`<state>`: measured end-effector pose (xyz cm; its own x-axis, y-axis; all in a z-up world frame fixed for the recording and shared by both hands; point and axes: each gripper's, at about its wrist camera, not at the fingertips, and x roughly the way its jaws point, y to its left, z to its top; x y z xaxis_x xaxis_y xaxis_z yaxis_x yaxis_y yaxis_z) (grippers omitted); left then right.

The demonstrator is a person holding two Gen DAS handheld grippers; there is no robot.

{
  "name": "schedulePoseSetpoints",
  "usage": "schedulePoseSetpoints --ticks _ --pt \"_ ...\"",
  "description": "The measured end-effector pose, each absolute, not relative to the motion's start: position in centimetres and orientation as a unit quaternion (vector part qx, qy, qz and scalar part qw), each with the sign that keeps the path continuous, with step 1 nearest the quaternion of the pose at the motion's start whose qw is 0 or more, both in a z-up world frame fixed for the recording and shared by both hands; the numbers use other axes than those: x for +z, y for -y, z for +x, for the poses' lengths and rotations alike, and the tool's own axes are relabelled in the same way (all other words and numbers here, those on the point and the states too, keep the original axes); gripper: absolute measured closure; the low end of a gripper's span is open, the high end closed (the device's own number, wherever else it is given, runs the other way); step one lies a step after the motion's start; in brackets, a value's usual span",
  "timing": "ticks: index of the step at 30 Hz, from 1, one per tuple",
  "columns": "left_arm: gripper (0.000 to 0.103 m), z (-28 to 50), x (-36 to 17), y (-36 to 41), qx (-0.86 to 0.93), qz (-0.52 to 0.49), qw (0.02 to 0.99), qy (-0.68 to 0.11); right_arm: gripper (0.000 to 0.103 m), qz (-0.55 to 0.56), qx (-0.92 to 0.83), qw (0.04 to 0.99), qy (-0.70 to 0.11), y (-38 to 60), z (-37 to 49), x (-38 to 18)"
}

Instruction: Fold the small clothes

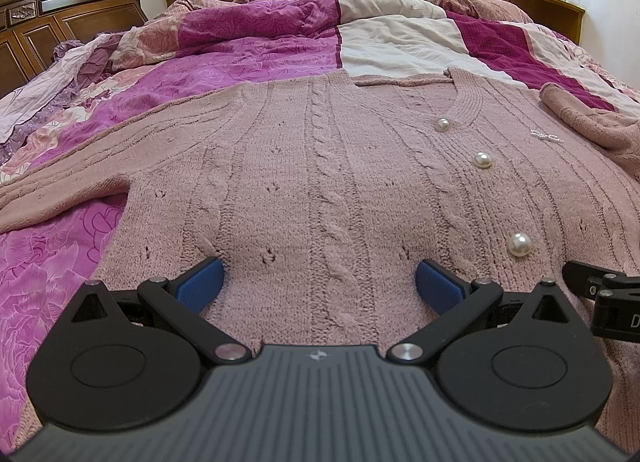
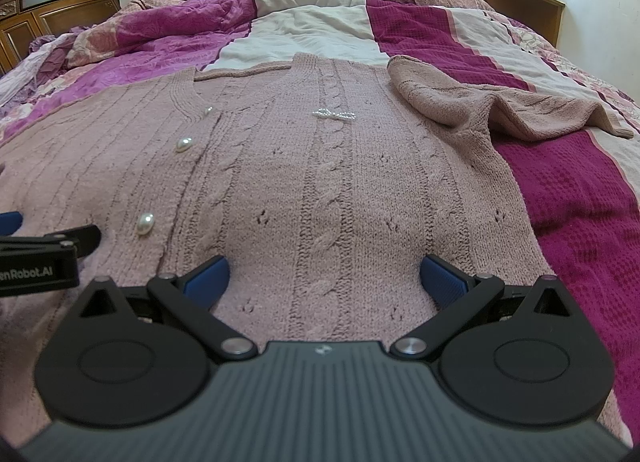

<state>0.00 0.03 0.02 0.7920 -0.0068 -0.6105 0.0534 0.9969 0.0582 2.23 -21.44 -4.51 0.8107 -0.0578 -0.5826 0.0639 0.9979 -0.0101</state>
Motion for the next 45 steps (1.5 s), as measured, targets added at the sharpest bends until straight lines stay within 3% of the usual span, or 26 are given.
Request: schedulePoseSetpoints --ticks 31,45 --pt "0.0 0.5 1.2 0.5 -0.002 0.049 0.936 -0.349 0.0 0.022 -0.018 0.941 -0.338 22.0 2.7 -3.3" --pt "0.0 1.5 7.4 1.6 -0.021 0.044 0.932 -0.358 0.0 0.131 0.038 0.945 -0.299 29.4 3.2 2.3"
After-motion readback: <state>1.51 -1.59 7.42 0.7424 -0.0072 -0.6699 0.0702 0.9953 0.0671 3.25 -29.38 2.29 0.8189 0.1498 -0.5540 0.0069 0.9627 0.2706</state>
